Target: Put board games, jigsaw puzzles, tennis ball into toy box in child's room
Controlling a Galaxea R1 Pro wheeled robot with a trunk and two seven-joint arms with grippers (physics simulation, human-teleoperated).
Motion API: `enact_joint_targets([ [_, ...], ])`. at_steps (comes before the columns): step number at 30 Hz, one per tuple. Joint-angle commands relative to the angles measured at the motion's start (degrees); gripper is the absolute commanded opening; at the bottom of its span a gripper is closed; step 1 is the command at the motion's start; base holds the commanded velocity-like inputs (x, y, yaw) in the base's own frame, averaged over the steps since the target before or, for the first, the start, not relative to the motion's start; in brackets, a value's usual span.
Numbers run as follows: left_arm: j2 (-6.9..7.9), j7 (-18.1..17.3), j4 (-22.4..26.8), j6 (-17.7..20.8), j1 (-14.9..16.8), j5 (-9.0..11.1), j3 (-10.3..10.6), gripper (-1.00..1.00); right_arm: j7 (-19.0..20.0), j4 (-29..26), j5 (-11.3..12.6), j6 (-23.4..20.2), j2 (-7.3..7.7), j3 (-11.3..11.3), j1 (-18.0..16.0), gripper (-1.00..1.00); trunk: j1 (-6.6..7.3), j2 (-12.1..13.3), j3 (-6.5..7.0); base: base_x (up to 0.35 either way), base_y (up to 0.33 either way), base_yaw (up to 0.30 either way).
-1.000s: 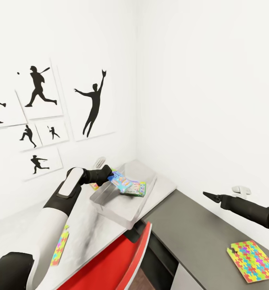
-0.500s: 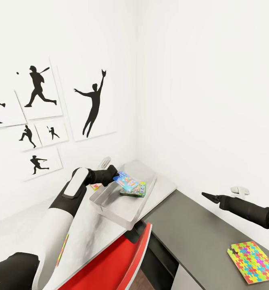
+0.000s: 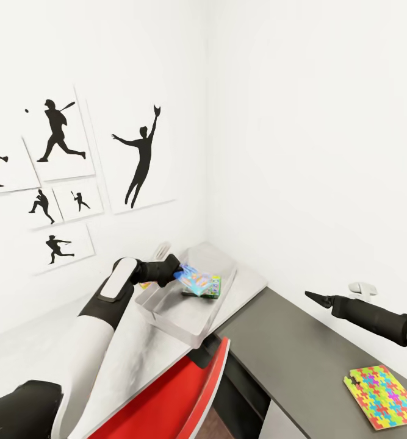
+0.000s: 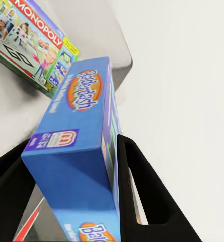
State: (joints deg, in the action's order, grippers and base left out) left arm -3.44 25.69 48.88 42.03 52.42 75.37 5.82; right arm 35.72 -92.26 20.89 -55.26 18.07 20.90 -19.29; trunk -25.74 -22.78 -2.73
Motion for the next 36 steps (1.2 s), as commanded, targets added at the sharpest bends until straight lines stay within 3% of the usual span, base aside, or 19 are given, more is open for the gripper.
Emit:
enact_joint_targets([
  [1,-0.08,0.56,-1.14,-0.06,0.16,1.23,0.00,-1.00,0.32,-0.02,-0.15,-0.31,-0.01,0.05,-0.07,1.00,-0.04,-0.14,-0.14,0.000,0.000,0.000],
  [5,-0.31,0.44,-5.15,-0.64,0.55,3.58,-0.06,-1.00,0.32,-0.02,-0.15,-0.31,-0.03,-0.02,-0.05,1.00,-0.04,-0.14,-0.14,0.000,0.000,0.000],
  [16,-0.45,0.29,-10.76,-5.64,0.80,5.48,-0.12,-1.00,0.21,-0.02,-0.20,-0.43,-0.06,-0.20,-0.10,1.00,-0.04,-0.14,-0.14,0.000,0.000,0.000],
  [24,-0.47,0.25,-12.07,-6.65,0.83,6.16,-0.20,-1.00,0.15,-0.04,-0.23,-2.79,-0.05,-0.24,-0.24,1.00,-0.04,-0.14,-0.17,0.000,0.000,0.000],
  [30,-0.35,0.29,-12.32,-6.84,0.84,8.99,-0.16,-1.00,0.14,-0.03,-0.21,-3.54,-0.05,-0.26,-0.30,1.00,-0.04,-0.14,-0.50,0.000,0.000,0.000],
  [36,-0.22,0.32,-12.38,-6.92,0.84,10.00,-0.13,-1.00,0.14,-0.02,-0.22,-3.72,-0.05,-0.31,-0.30,1.00,-0.04,-0.14,-0.99,0.000,0.000,0.000],
])
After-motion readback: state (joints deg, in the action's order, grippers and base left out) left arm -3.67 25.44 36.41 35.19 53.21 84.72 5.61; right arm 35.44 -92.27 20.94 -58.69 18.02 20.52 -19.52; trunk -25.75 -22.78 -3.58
